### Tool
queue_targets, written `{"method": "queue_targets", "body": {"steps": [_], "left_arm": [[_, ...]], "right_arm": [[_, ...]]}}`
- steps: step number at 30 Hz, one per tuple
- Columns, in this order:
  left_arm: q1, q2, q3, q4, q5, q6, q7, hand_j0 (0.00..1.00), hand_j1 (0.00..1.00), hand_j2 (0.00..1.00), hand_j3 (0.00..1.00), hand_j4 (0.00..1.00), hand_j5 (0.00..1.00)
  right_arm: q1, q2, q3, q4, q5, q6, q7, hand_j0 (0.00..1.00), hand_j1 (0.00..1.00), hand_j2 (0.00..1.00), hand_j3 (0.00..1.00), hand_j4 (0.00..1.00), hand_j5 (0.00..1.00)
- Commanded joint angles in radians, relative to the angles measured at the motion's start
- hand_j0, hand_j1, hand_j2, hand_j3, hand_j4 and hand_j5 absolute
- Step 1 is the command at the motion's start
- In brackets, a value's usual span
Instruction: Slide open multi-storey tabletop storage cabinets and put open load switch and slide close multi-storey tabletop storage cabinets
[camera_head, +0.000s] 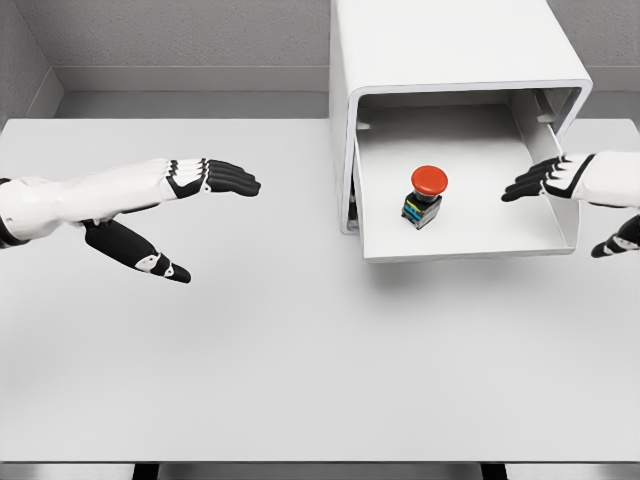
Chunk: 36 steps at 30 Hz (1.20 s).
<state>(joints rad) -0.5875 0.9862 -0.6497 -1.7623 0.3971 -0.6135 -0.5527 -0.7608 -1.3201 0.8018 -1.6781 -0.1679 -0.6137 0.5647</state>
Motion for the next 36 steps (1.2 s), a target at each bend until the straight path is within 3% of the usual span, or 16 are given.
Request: {"method": "queue_targets", "body": {"steps": [1, 20, 36], "left_arm": [[0.000, 0.002, 0.001, 0.000, 0.009, 0.003, 0.000, 1.00, 1.00, 1.00, 1.00, 1.00, 1.00], [0.002, 0.011, 0.001, 0.000, 0.017, 0.003, 0.000, 1.00, 1.00, 1.00, 1.00, 1.00, 1.00], [0.002, 0.011, 0.001, 0.001, 0.022, 0.003, 0.000, 1.00, 1.00, 1.00, 1.00, 1.00, 1.00]], "right_arm": [[0.002, 0.009, -0.001, 0.000, -0.007, 0.003, -0.014, 1.00, 1.00, 1.00, 1.00, 1.00, 1.00], [0.058, 0.073, -0.001, 0.003, -0.007, 0.003, -0.014, 1.00, 1.00, 1.00, 1.00, 1.00, 1.00], [0.057, 0.130, -0.007, 0.024, 0.024, 0.003, -0.014, 1.00, 1.00, 1.00, 1.00, 1.00, 1.00]]}}
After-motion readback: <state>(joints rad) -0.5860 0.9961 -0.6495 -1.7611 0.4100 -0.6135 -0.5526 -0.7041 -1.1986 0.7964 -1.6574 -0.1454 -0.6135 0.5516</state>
